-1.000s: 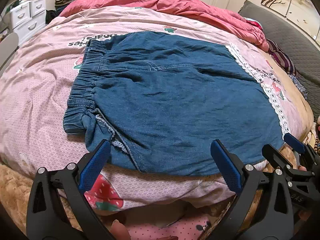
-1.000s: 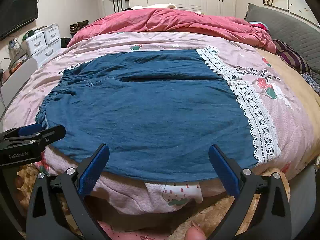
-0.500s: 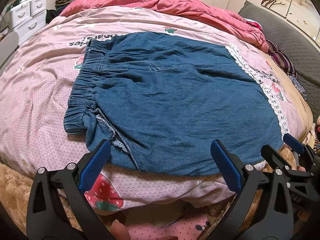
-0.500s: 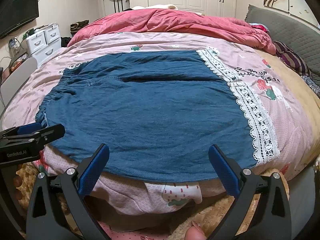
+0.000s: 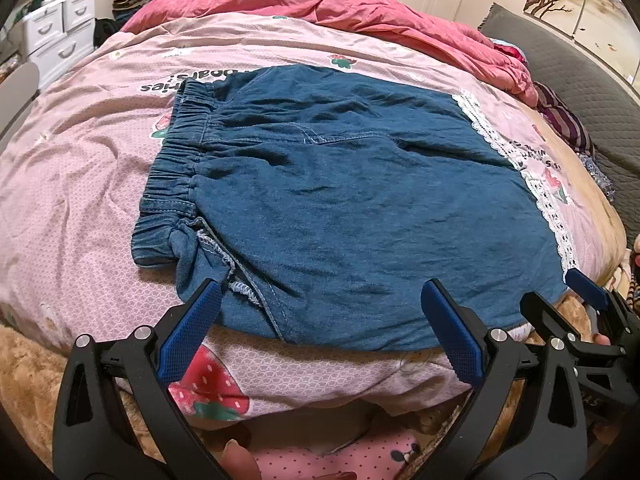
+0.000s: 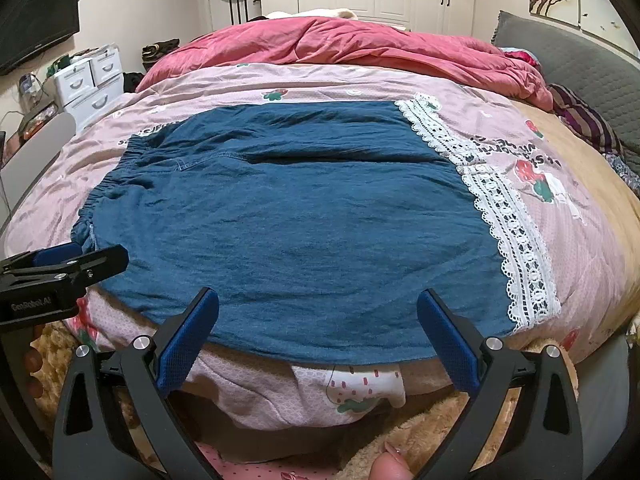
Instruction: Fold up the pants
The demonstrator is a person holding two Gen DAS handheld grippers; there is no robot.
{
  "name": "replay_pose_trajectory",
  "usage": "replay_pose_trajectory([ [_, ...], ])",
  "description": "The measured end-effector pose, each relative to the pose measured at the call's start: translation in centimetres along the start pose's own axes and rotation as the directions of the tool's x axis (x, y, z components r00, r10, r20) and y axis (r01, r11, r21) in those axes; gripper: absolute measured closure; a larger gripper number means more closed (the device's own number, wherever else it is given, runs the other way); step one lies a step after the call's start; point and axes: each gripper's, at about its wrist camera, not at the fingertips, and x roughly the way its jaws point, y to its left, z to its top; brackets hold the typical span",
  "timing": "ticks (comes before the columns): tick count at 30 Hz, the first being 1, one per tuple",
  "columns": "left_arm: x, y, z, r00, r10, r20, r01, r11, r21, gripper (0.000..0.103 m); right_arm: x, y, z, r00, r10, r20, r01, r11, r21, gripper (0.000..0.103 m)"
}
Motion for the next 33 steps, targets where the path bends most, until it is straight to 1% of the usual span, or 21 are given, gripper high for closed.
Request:
replay_pose_trajectory([
  [19,0.4,0.5,0.3,1.000,0.003,-0.009,-0.003,1.000,-0.012,0.009,0.6,0.0,0.7,1.000,0.001,0.000,-0.001,1.000,-0.004,0.004],
  [24,0.6,1.1,1.0,1.000,-0.003,-0.006,0.003,0.999,-0.034,0.009,0.9,-0.2,1.3,1.000,0.005,0.002,-0.005,1.000,-0.011,0.004],
  [30,0.9,1.6,2.2,1.000,-0.008,-0.013,0.008,0.999,-0.036,0.009,1.5,-0.4,2.5,1.000,0.008,0.002,-0.008,1.000,-0.026,0.004],
  [33,1.0,2.5,3.4,1.000,-0.014,-0.014,0.013,0.999,-0.046,0.009,1.8,-0.4,3.7,0.999,0.031,0.013,-0.030,0.999,-0.041,0.004],
])
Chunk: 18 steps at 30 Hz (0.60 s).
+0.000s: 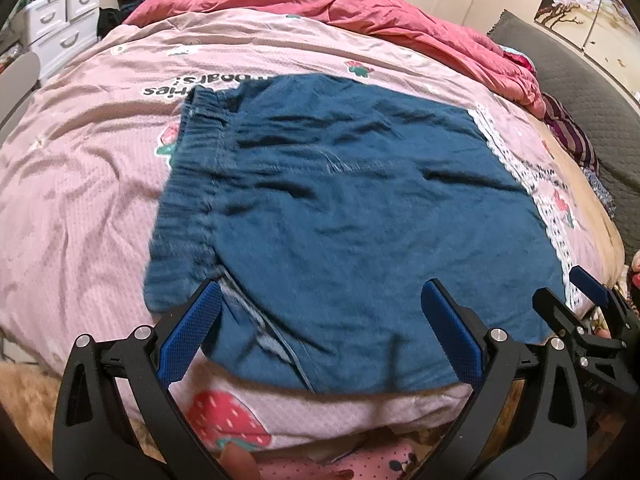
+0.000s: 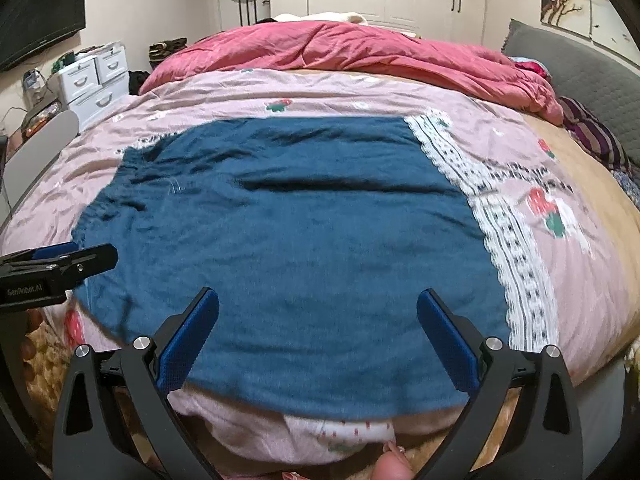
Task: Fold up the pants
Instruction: 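Grasp the waistband leg edge with the left tool while the right tool grasps the denim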
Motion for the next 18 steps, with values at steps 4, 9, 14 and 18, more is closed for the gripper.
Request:
replay_pose_trajectory([
  [4,0.0,2.2,2.8,1.000,0.014,0.002,-0.014,1.000,-0.027,0.009,1.2,0.0,2.3,0.996,0.090,-0.025,-0.090,0.995,-0.037,0.004],
  [9,0.0,5.2,6.3,0.997,0.078,0.028,-0.076,0.996,-0.052,0.009,2.6,0.6,5.8,0.994,0.110,0.002,-0.109,0.989,-0.103,0.004],
  [14,1.4,8.2,9.1,0.994,0.106,0.017,-0.104,0.991,-0.082,0.009,4.9,1.6,8.6,0.992,0.125,-0.006,-0.124,0.982,-0.144,0.004],
  [18,3.6,9.9,11.1,0.990,0.141,-0.021,-0.142,0.986,-0.082,0.009,7.6,2.7,10.9,0.991,0.133,-0.031,-0.136,0.972,-0.191,0.004],
])
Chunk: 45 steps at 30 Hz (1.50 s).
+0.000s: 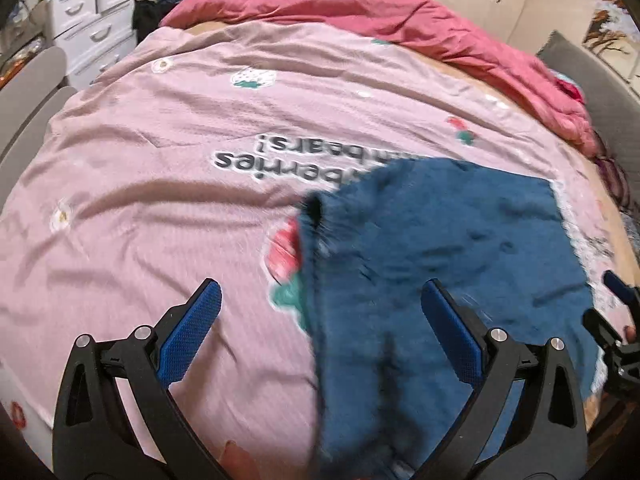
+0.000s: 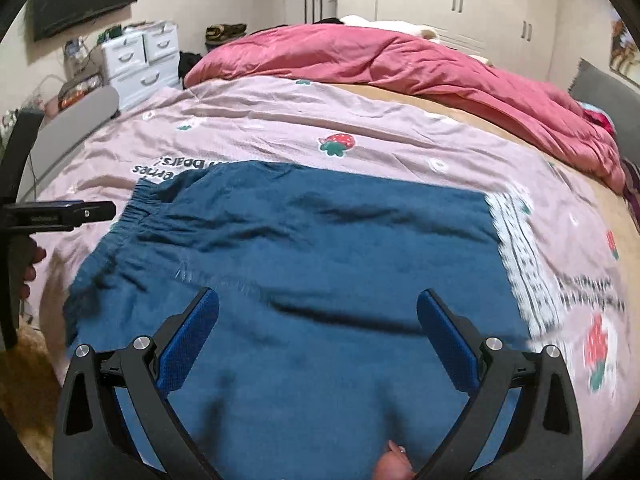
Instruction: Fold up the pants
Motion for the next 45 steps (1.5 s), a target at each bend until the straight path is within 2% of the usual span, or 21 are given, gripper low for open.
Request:
replay_pose_trajectory([
  [1,0.7,0.4,0.6,1.000,0.023,-0.001,-0.023,1.000,-0.004,0.009,0.7,0.1,0.5,1.000,0.002,-0.004,-0.002,1.000,-0.010,0.004],
  [4,2.8,1.2,1.8,0.999,-0.022,-0.027,0.022,1.000,-0.008,0.009,3.1,0.3,2.3,0.999,0.021,-0.029,-0.022,0.999,-0.042,0.004],
  [10,5.3,1.2,3.4,0.998,-0.047,-0.052,0.048,0.999,0.022,0.009,8.4,0.5,6.0,0.991,0.091,-0.093,-0.101,0.989,-0.110,0.004],
  [13,6.3,1.1,3.8,0.997,-0.058,-0.057,0.060,0.997,0.041,0.025,11.2,0.7,7.7,0.983,0.121,-0.141,-0.142,0.978,-0.152,0.004],
  [15,7.2,0.8,3.8,0.993,-0.080,-0.086,0.086,0.995,0.059,0.043,12.5,0.7,8.3,0.978,0.129,-0.162,-0.158,0.972,-0.177,0.004],
  [16,7.4,0.6,3.9,0.994,-0.074,-0.083,0.080,0.994,0.068,0.046,13.2,0.8,8.6,0.979,0.113,-0.169,-0.147,0.968,-0.202,0.004],
  [18,7.3,0.4,3.9,0.994,-0.080,-0.076,0.087,0.992,0.087,0.072,14.3,1.0,9.2,0.979,0.093,-0.179,-0.136,0.959,-0.249,0.004],
  [19,6.9,0.3,3.9,0.992,-0.105,-0.068,0.110,0.991,0.082,0.075,14.6,1.1,9.4,0.979,0.091,-0.182,-0.138,0.955,-0.264,0.004],
  [22,5.6,-0.4,3.6,0.996,-0.085,-0.015,0.087,0.988,0.128,0.078,15.4,1.4,10.1,0.975,0.099,-0.201,-0.159,0.938,-0.308,0.004],
  [24,4.3,-0.5,3.5,0.994,-0.105,0.022,0.101,0.985,0.139,0.080,15.9,1.6,10.6,0.977,0.076,-0.199,-0.143,0.927,-0.346,0.004],
  [28,1.6,-0.3,3.2,0.982,-0.167,0.089,0.152,0.977,0.152,0.080,16.6,2.3,11.4,0.975,0.092,-0.205,-0.169,0.899,-0.403,0.005],
  [31,0.3,-0.3,2.7,0.972,-0.210,0.107,0.193,0.969,0.154,0.080,17.0,3.6,11.4,0.970,0.105,-0.221,-0.202,0.853,-0.482,0.008],
  [33,-0.5,-0.4,2.1,0.966,-0.230,0.118,0.210,0.964,0.161,0.081,17.1,4.3,11.4,0.966,0.114,-0.233,-0.224,0.821,-0.526,0.025],
  [34,-0.8,-0.5,2.0,0.962,-0.244,0.120,0.223,0.961,0.164,0.081,17.2,4.6,11.3,0.961,0.123,-0.247,-0.241,0.809,-0.536,0.028],
  [35,-1.1,-0.6,1.8,0.959,-0.255,0.124,0.233,0.957,0.172,0.081,17.4,4.8,11.3,0.955,0.130,-0.266,-0.260,0.800,-0.541,0.036],
  [36,-1.1,-0.7,1.8,0.959,-0.254,0.127,0.230,0.957,0.176,0.081,17.5,4.9,11.3,0.950,0.140,-0.280,-0.275,0.800,-0.534,0.049],
  [37,-1.1,-0.8,1.8,0.960,-0.251,0.127,0.226,0.957,0.181,0.081,17.4,4.9,11.3,0.943,0.157,-0.294,-0.295,0.804,-0.516,0.056],
  [39,-0.9,-0.6,1.9,0.963,-0.239,0.124,0.216,0.960,0.178,0.081,16.7,4.8,11.2,0.945,0.169,-0.280,-0.293,0.818,-0.495,0.089],
  [41,-0.9,-0.4,2.0,0.965,-0.225,0.131,0.201,0.964,0.177,0.081,15.4,4.2,11.1,0.961,0.140,-0.240,-0.242,0.847,-0.473,0.093],
  [45,-1.9,-0.7,1.6,0.965,-0.208,0.159,0.177,0.966,0.188,0.081,11.4,2.8,10.3,0.967,0.186,-0.174,-0.239,0.897,-0.371,0.095],
])
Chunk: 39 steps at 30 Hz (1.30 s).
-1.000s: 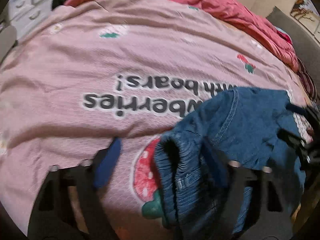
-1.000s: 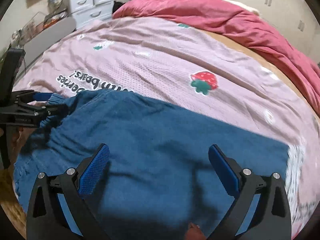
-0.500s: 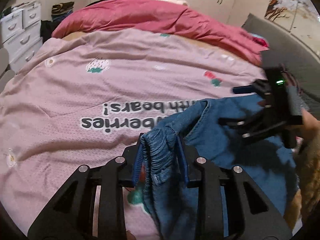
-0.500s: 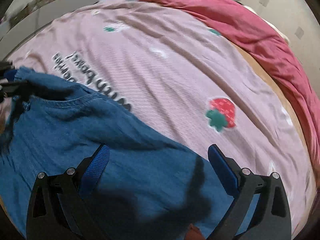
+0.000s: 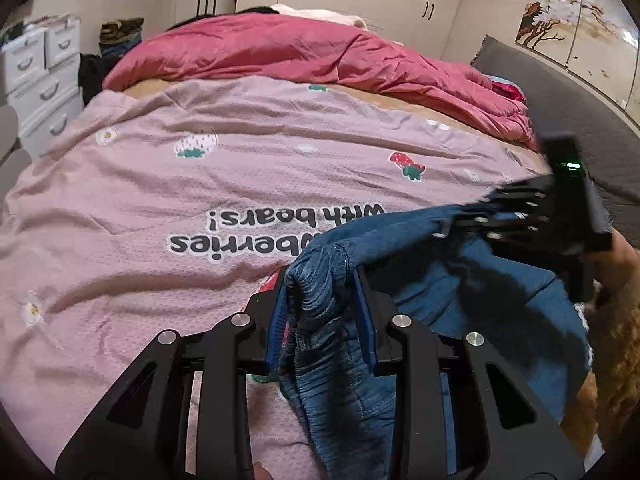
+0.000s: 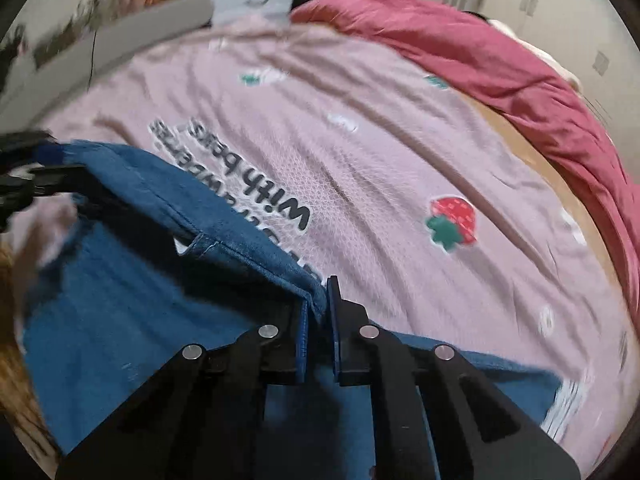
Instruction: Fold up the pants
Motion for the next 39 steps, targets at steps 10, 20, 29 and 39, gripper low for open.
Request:
replay_pose_trajectory([
  [10,-6.3,-3.1,-2.1,0.994,-0.086,0.064,0.082,0.994,0.068,0.080,-11.0,5.3,-7.7,0.988,0.021,0.153,-0.036,0.994,0.098,0.095],
  [20,-8.5,-2.3,-10.6,0.992,-0.125,-0.002,0.125,0.989,-0.082,0.077,-11.6,12.4,-14.7,0.985,0.134,0.105,-0.146,0.983,0.114,0.095],
  [29,-10.3,0.0,-15.1,0.995,-0.101,-0.012,0.093,0.951,-0.294,0.077,-8.6,15.8,-18.8,0.979,0.198,0.043,-0.203,0.963,0.177,0.091],
  [39,-7.5,-7.4,-10.0,0.985,-0.170,-0.023,0.168,0.983,-0.078,0.065,-8.8,16.1,-20.2,0.971,0.225,0.087,-0.239,0.945,0.225,0.081],
])
